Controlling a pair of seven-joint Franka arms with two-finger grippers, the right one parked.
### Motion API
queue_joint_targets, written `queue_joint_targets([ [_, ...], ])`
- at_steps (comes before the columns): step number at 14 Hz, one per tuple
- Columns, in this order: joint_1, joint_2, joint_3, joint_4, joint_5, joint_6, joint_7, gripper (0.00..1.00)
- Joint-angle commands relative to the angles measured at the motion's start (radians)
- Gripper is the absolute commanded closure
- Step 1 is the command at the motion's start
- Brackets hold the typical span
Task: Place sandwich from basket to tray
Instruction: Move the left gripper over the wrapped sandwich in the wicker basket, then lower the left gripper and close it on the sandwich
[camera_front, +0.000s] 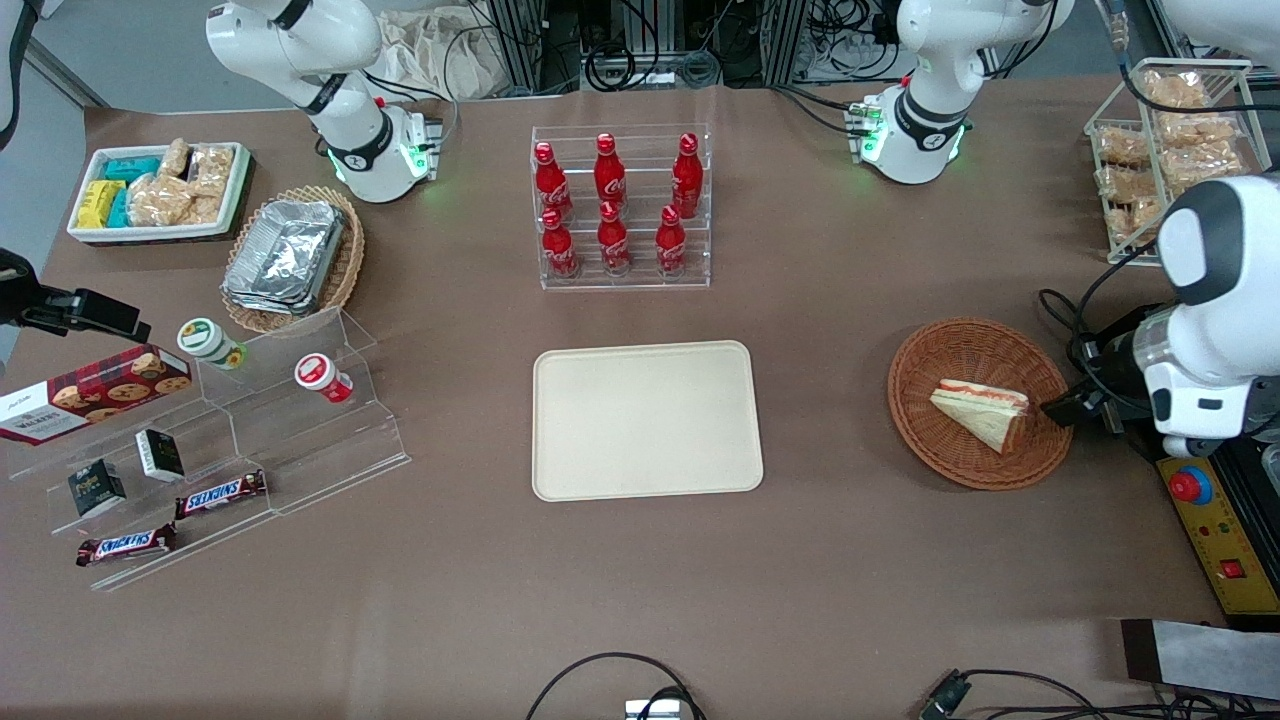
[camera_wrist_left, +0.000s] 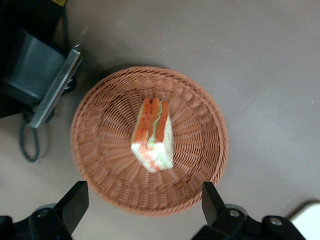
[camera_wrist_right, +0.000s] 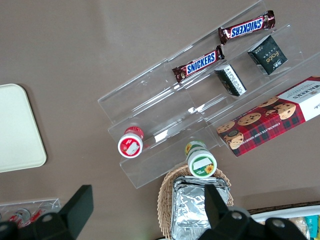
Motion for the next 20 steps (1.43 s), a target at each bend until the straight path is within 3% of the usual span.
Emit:
queue_joint_targets([
  [1, 0.006, -0.014, -0.004, -0.127, -0.008, 0.161, -0.042, 0.00],
  [15, 0.007, 0.103, -0.004, -0.292, -0.005, 0.470, -0.035, 0.00],
  [16, 0.007, 0.104, -0.004, -0.290, -0.006, 0.470, -0.036, 0.06],
  [17, 0.007, 0.104, -0.004, -0.286, -0.006, 0.463, -0.044, 0.26],
  [19, 0.012, 0.103, -0.002, -0.281, -0.006, 0.461, -0.041, 0.59],
  [20, 0.013, 0.103, -0.004, -0.274, -0.006, 0.453, -0.041, 0.94],
])
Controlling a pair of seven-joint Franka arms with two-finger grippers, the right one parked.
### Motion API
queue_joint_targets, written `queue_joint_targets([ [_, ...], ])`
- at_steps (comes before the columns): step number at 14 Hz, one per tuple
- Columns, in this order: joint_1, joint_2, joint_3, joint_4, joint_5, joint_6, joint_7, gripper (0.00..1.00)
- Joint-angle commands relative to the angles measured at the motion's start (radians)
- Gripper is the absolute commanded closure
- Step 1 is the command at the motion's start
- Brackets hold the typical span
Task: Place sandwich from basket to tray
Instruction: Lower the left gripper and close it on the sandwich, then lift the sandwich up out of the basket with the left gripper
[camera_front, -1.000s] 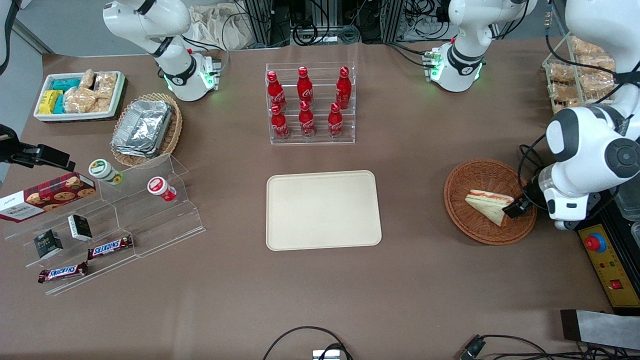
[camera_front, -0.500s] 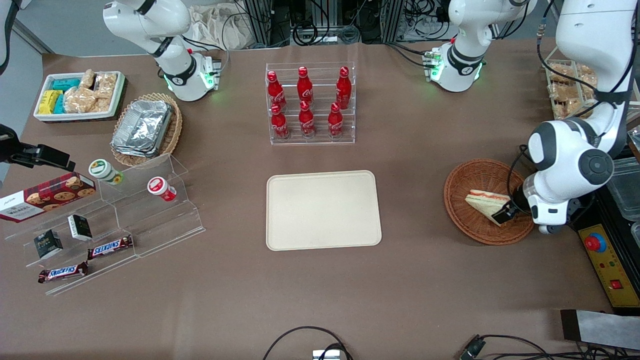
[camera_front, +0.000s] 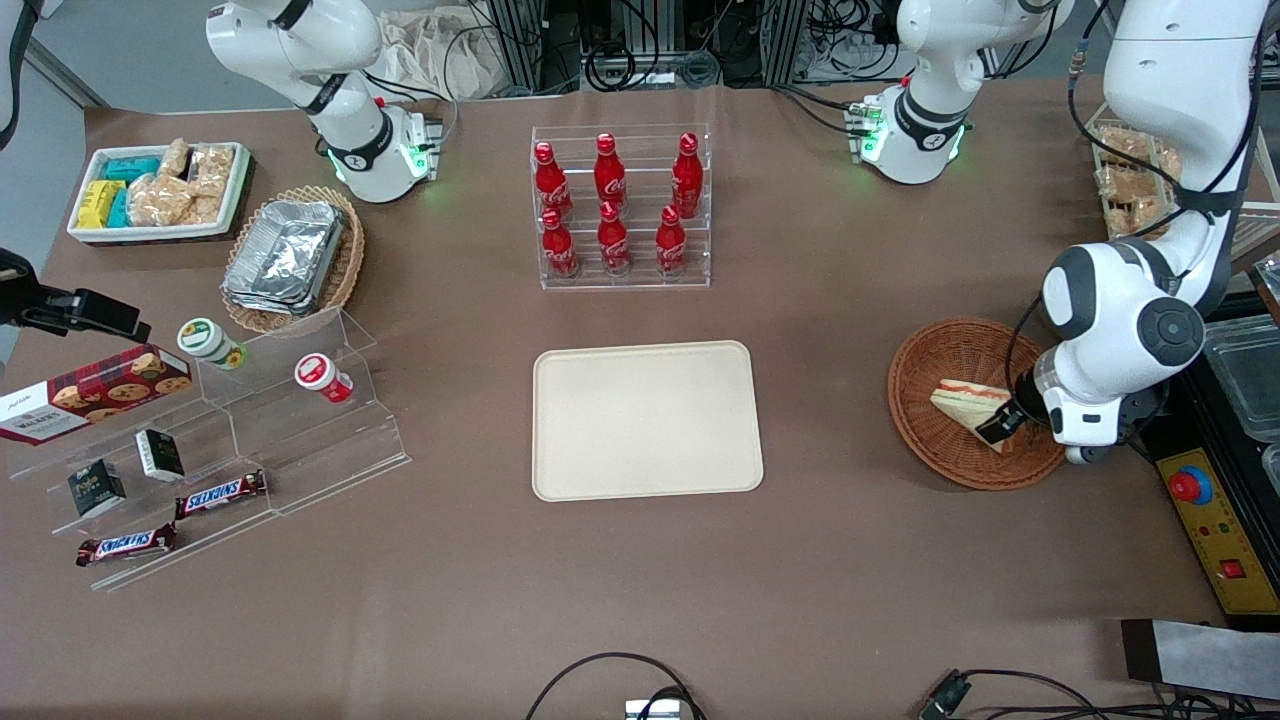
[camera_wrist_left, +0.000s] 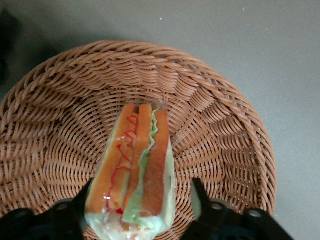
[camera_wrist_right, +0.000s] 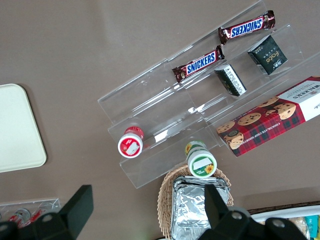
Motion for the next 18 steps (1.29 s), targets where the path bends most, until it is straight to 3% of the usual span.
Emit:
queue_joint_targets([
  [1, 0.006, -0.011, -0.004, 0.004, -0.005, -0.009, -0.023, 1.00],
  [3, 0.007, -0.025, -0.004, 0.032, 0.004, -0.049, -0.025, 1.00],
  [5, 0.009, -0.050, -0.006, 0.120, 0.007, -0.203, -0.003, 1.00],
  [8, -0.003, -0.047, -0.012, 0.326, 0.009, -0.487, 0.052, 1.00],
  [13, -0.048, -0.022, -0.055, 0.731, 0.007, -0.886, 0.317, 1.00],
  [18, -0.259, 0.019, -0.075, 0.780, 0.004, -0.913, 0.330, 1.00],
])
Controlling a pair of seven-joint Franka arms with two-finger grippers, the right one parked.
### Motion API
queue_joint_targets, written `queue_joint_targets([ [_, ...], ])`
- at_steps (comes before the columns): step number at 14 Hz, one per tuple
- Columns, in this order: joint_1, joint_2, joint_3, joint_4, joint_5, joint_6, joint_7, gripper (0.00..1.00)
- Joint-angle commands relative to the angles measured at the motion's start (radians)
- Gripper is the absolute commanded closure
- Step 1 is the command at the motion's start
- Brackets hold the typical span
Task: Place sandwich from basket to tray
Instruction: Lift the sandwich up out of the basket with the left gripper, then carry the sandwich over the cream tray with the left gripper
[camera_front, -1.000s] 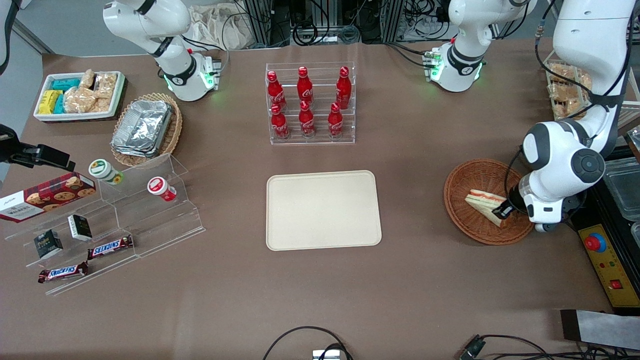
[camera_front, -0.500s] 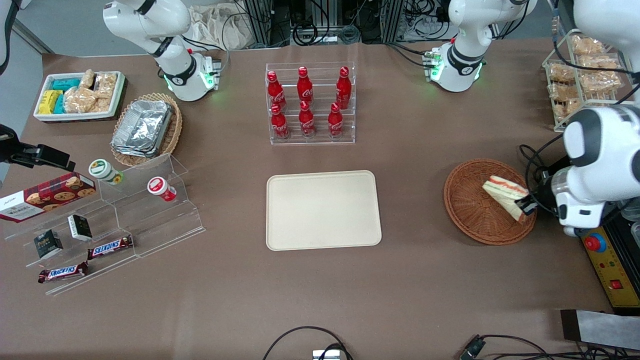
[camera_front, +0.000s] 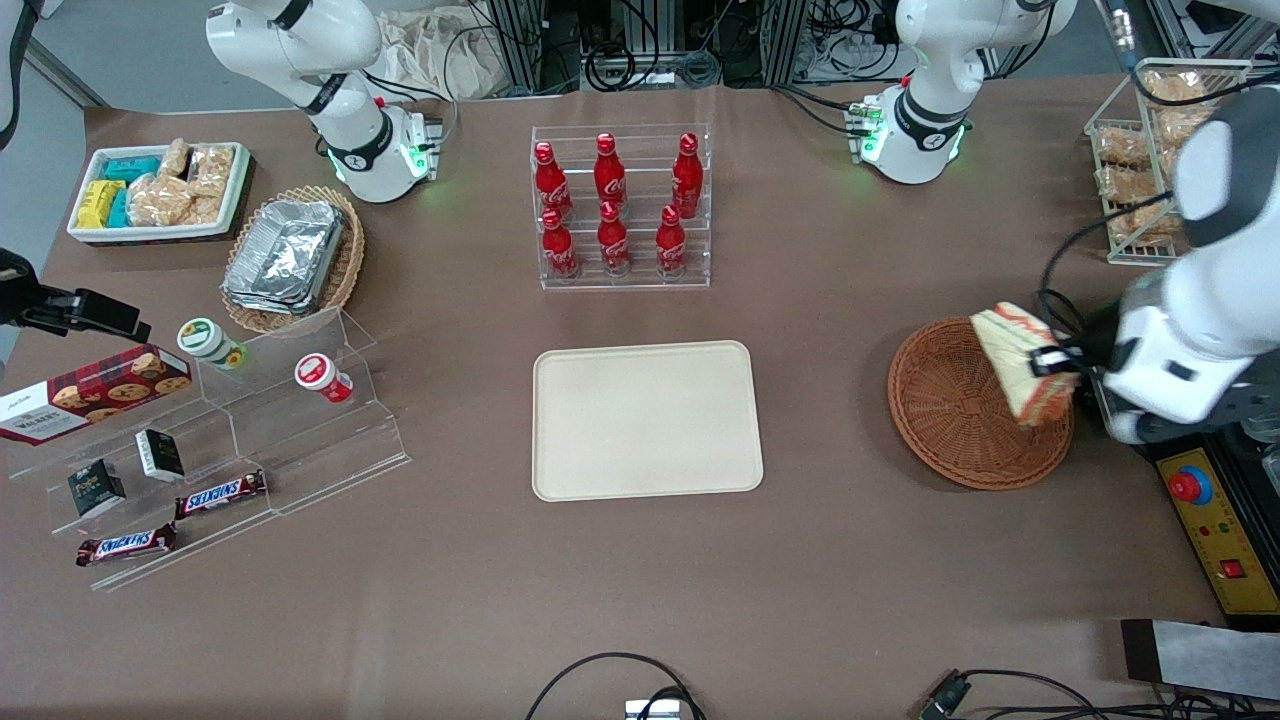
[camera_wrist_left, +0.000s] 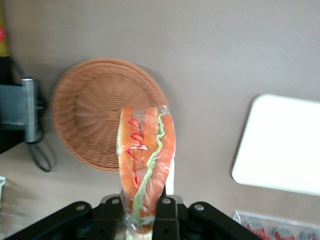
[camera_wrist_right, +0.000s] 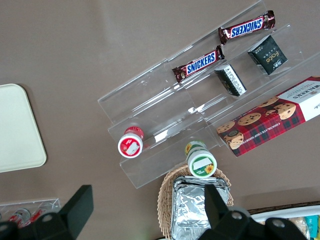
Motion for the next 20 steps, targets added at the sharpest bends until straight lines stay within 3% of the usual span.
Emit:
queue_joint_targets([
  [1, -0.125, 0.089, 0.008, 0.052, -0.003, 0.002, 0.003, 1.00],
  [8, -0.372, 0.337, 0.009, 0.072, 0.009, 0.284, -0.189, 1.00],
  [20, -0.432, 0.502, 0.011, -0.042, 0.013, 0.598, -0.203, 1.00],
])
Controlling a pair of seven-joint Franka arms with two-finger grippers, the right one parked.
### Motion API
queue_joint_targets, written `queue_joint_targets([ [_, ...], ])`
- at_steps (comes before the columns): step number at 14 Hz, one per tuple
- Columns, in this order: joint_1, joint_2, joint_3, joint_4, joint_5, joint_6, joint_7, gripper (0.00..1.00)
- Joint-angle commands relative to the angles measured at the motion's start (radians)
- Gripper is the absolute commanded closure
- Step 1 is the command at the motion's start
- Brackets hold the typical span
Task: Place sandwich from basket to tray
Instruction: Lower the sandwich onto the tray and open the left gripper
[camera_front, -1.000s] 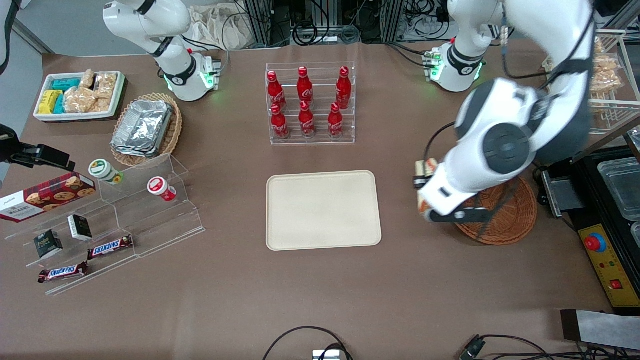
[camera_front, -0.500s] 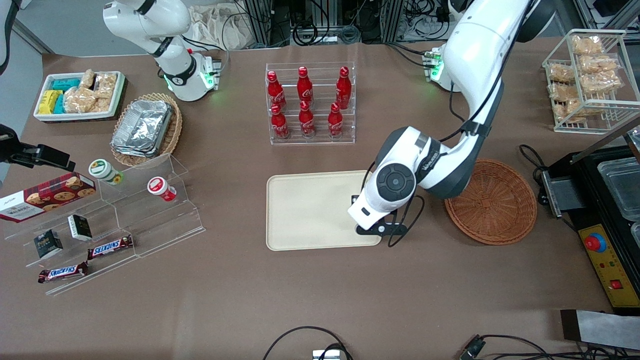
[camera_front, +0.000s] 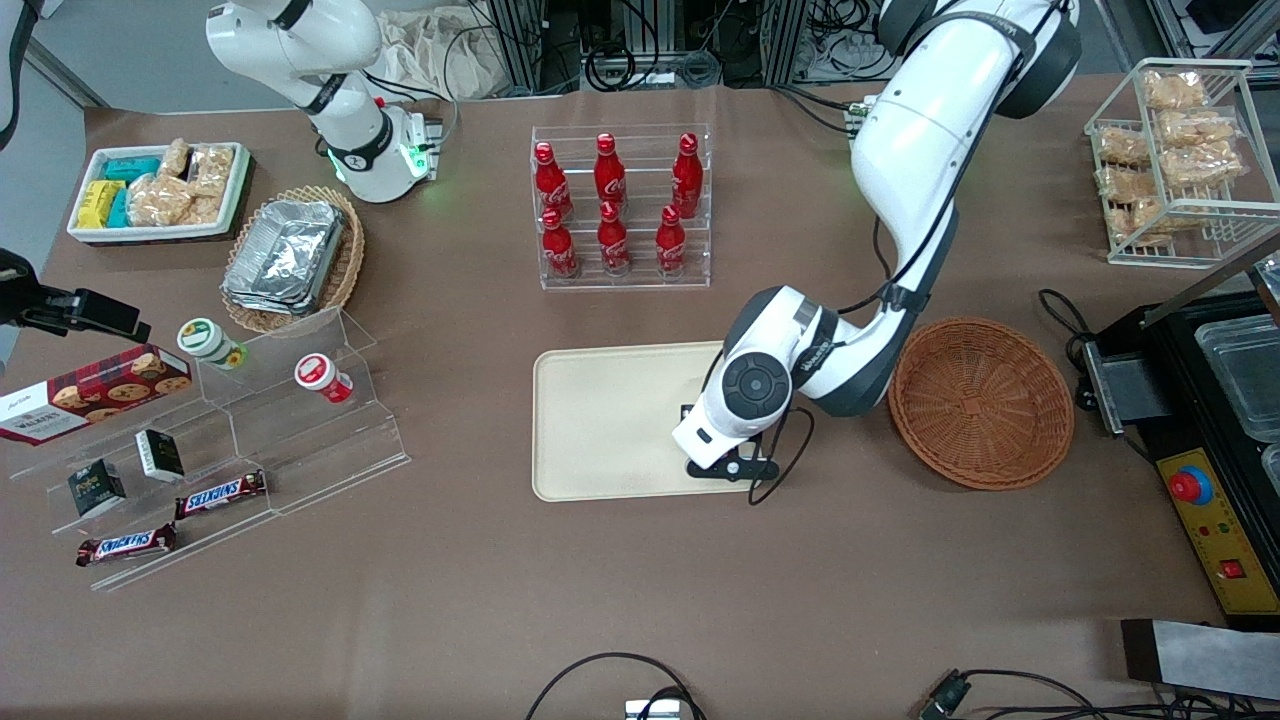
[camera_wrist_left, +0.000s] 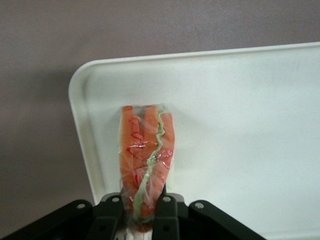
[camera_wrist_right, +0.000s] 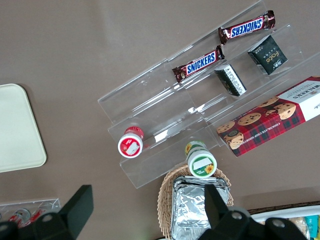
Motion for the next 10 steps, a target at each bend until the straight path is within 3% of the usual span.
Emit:
queue_joint_targets([
  [1, -0.011, -0.011, 0.013, -0.046, 0.012, 0.059, -0.015, 1.00],
  [2, -0.009, -0.013, 0.013, -0.049, 0.012, 0.059, -0.014, 1.00],
  [3, -0.008, -0.021, 0.013, -0.049, 0.010, 0.051, -0.018, 0.84],
  [4, -0.004, -0.028, 0.013, -0.047, 0.010, 0.047, -0.009, 0.14],
  [5, -0.001, -0.050, 0.013, -0.047, 0.010, 0.032, -0.011, 0.00],
  [10, 0.043, -0.192, 0.016, -0.041, 0.009, -0.215, -0.004, 0.00],
])
